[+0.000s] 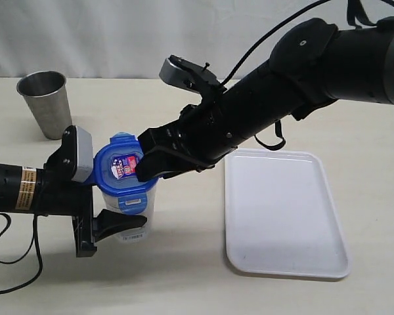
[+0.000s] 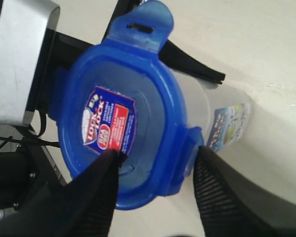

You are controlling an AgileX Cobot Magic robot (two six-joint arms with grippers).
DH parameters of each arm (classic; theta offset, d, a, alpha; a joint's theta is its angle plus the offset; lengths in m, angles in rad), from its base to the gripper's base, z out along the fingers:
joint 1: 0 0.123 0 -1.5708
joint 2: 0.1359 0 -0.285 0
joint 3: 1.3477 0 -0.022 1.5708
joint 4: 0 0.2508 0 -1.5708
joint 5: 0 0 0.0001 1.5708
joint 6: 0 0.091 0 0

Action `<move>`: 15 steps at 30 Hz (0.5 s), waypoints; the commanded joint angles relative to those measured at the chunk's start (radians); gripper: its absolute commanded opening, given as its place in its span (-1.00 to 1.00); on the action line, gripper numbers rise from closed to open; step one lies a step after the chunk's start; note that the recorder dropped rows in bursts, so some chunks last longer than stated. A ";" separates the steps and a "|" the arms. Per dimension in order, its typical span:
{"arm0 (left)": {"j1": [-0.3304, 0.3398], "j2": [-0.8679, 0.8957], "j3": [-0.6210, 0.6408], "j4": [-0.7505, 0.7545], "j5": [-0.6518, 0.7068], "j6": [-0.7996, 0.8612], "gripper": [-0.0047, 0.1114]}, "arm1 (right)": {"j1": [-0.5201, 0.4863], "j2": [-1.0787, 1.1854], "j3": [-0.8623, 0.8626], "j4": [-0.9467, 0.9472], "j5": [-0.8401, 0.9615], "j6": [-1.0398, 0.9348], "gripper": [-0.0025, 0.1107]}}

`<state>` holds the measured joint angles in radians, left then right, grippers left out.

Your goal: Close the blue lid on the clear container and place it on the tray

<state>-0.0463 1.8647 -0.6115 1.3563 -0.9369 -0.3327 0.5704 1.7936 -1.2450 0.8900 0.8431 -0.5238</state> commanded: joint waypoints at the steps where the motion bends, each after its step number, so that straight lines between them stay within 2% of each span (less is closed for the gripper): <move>1: -0.019 -0.008 -0.008 -0.024 -0.112 -0.007 -0.92 | 0.026 0.042 0.007 0.039 0.032 -0.040 -0.20; 13: -0.019 -0.008 -0.008 -0.025 -0.093 -0.038 -0.92 | 0.024 0.042 -0.092 -0.049 0.076 -0.064 -0.19; 15: -0.019 -0.008 -0.008 -0.025 -0.093 -0.042 -0.92 | 0.024 0.038 -0.108 -0.053 0.078 -0.062 -0.07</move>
<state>-0.0459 1.8647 -0.6115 1.3344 -0.9301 -0.3431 0.5644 1.8236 -1.3352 0.8072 0.9123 -0.5394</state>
